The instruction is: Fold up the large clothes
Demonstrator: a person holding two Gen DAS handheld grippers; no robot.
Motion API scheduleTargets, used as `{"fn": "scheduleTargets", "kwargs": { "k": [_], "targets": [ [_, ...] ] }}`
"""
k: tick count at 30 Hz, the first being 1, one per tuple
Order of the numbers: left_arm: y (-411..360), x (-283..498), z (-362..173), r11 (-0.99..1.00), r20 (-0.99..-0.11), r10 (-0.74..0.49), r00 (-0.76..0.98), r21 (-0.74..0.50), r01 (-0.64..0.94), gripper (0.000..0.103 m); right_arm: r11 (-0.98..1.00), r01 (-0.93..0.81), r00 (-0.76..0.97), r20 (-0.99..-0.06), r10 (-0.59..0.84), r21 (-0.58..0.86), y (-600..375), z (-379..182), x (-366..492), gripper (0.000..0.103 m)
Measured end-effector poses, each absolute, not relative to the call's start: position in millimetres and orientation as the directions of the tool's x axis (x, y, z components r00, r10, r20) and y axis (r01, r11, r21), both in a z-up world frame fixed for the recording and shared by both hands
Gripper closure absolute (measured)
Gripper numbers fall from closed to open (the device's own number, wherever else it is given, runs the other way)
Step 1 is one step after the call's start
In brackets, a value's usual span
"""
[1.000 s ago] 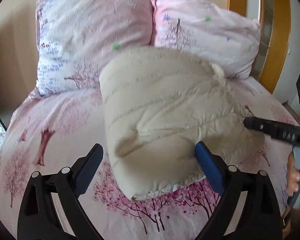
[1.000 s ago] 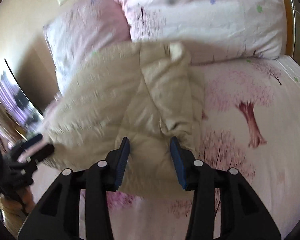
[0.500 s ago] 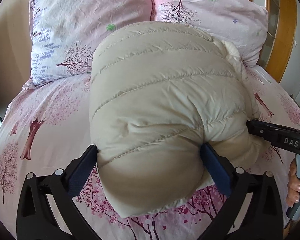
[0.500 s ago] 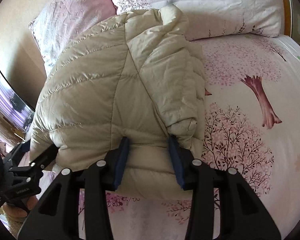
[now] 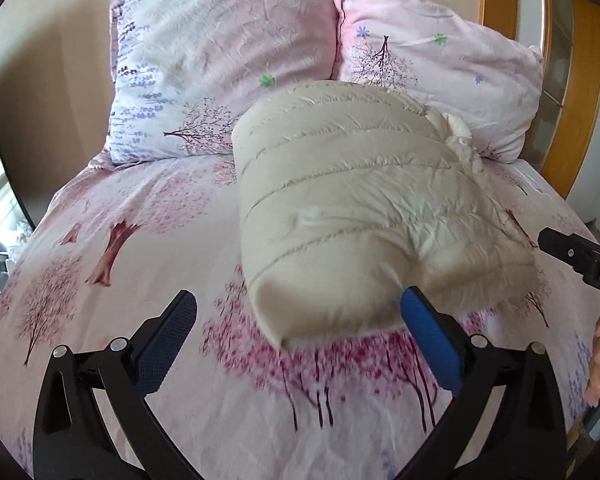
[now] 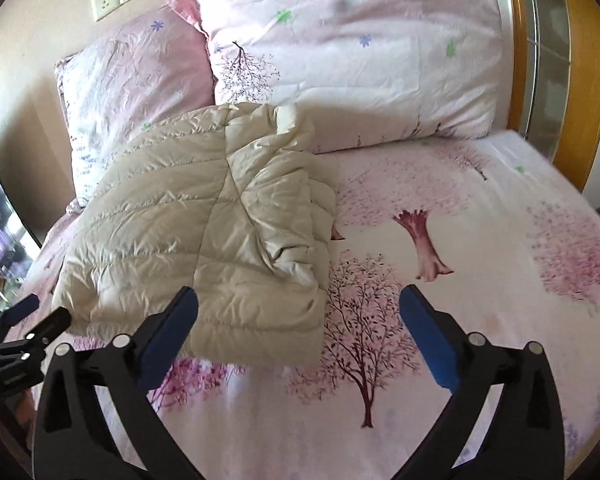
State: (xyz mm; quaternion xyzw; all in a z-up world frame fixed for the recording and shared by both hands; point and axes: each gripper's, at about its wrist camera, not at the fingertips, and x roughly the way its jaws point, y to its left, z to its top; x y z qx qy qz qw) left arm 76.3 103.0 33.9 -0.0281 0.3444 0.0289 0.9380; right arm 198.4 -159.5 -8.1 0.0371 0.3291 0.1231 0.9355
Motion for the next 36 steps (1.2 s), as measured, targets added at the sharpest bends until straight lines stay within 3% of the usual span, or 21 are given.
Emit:
{"fn": "scheduleTargets", "kwargs": {
  "k": [7,19,36],
  "targets": [
    [104,61,26,0.989,-0.715,0.104,0.691,0.003,-0.146,0.001,0.95,-0.281,0.733,-0.609,0.305,0.138,-151,-4,175,0.002],
    [102,54,7,0.987,-0.794,0.115,0.598,0.022,-0.161,0.001,0.95,-0.312,0.623,-0.751,0.218,0.017,-121,-34,162,0.002],
    [104,60,0,0.987,-0.82,0.109,0.561,0.025,-0.156,0.001,0.946,-0.323,0.593,-0.779,0.203,0.001,-117,-44,165,0.002]
  ]
}}
